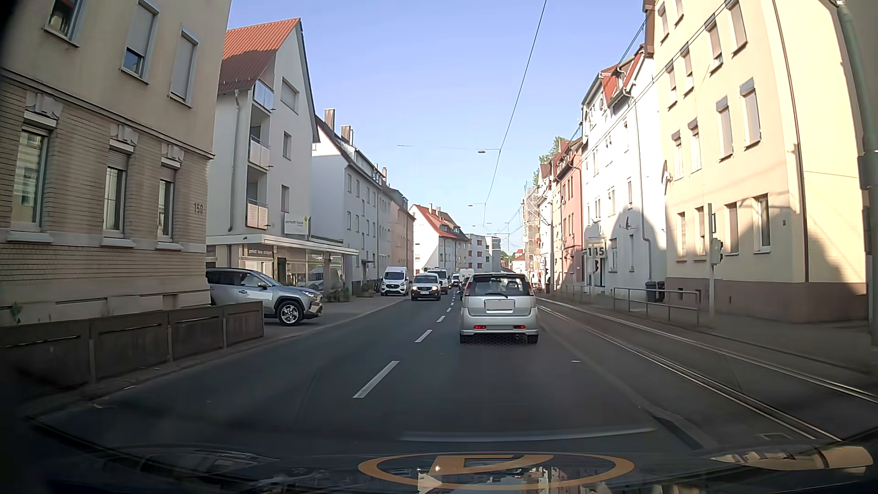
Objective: Follow the waypoints while adhering to traffic rules and regulations
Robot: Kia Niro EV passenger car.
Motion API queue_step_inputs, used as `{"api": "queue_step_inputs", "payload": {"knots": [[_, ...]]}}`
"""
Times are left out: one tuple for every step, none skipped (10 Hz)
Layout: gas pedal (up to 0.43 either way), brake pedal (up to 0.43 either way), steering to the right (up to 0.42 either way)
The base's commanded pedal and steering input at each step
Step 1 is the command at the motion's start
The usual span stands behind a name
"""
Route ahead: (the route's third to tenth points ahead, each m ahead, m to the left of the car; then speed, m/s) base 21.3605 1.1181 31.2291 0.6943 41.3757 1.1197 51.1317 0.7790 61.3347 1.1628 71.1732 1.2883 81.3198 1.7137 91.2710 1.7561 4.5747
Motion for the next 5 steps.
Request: {"api": "queue_step_inputs", "payload": {"knots": [[0.13,0.0,-0.001],[0.13,0.0,-0.001],[0.13,0.0,-0.001],[0.138,0.0,-0.001],[0.15,0.0,-0.001]]}}
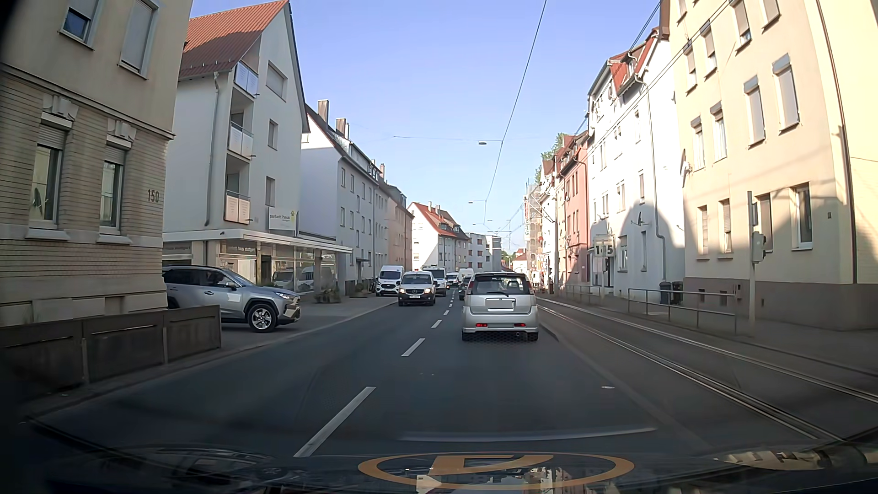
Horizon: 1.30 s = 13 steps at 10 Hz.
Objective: Follow the waypoints while adhering to traffic rules and regulations
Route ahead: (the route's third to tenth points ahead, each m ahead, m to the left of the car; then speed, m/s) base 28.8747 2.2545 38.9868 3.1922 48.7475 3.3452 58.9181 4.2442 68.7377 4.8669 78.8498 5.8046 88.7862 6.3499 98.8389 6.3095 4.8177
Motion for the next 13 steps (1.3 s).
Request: {"api": "queue_step_inputs", "payload": {"knots": [[0.15,0.0,0.0],[0.15,0.0,0.0],[0.157,0.0,-0.001],[0.169,0.0,0.0],[0.169,0.0,0.0],[0.169,0.0,0.0],[0.169,0.0,0.001],[0.169,0.0,0.003],[0.169,0.0,0.004],[0.169,0.0,0.005],[0.157,0.0,0.004],[0.15,0.0,0.004],[0.138,0.0,0.004]]}}
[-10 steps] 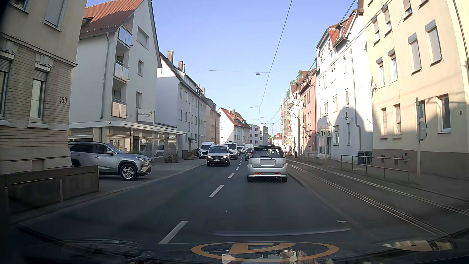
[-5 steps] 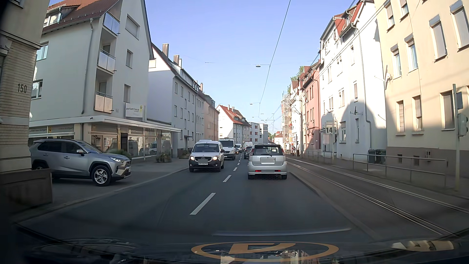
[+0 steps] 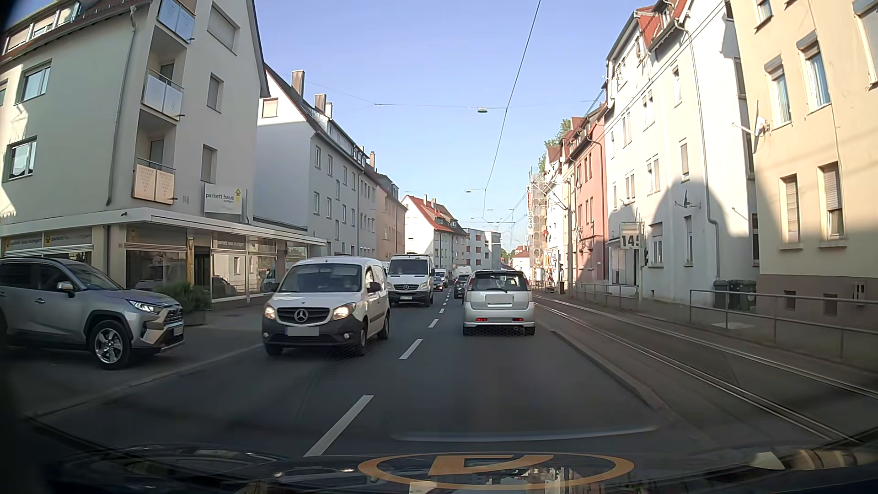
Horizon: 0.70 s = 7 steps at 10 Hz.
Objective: Follow the waypoints while adhering to traffic rules and regulations
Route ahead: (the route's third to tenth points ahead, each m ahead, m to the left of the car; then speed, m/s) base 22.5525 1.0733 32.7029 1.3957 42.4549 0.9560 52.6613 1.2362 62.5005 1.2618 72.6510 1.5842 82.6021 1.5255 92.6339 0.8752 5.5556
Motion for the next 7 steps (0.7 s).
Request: {"api": "queue_step_inputs", "payload": {"knots": [[0.13,0.0,0.004],[0.13,0.0,0.004],[0.13,0.0,0.004],[0.118,0.0,0.004],[0.118,0.0,0.004],[0.118,0.0,0.004],[0.118,0.0,0.004]]}}
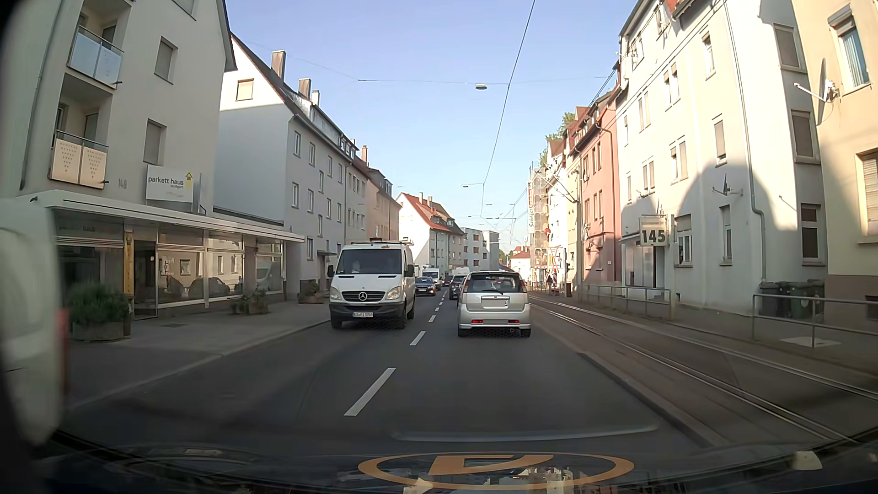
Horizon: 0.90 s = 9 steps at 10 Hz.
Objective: Follow the waypoints while adhering to traffic rules and regulations
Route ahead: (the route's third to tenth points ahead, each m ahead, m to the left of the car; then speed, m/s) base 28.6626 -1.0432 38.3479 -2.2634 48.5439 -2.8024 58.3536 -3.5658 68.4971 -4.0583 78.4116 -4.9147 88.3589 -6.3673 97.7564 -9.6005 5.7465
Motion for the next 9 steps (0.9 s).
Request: {"api": "queue_step_inputs", "payload": {"knots": [[0.118,0.0,0.004],[0.118,0.0,0.004],[0.118,0.0,0.004],[0.13,0.0,0.004],[0.15,0.0,0.005],[0.169,0.0,0.004],[0.177,0.0,0.004],[0.177,0.0,0.004],[0.177,0.0,0.003]]}}
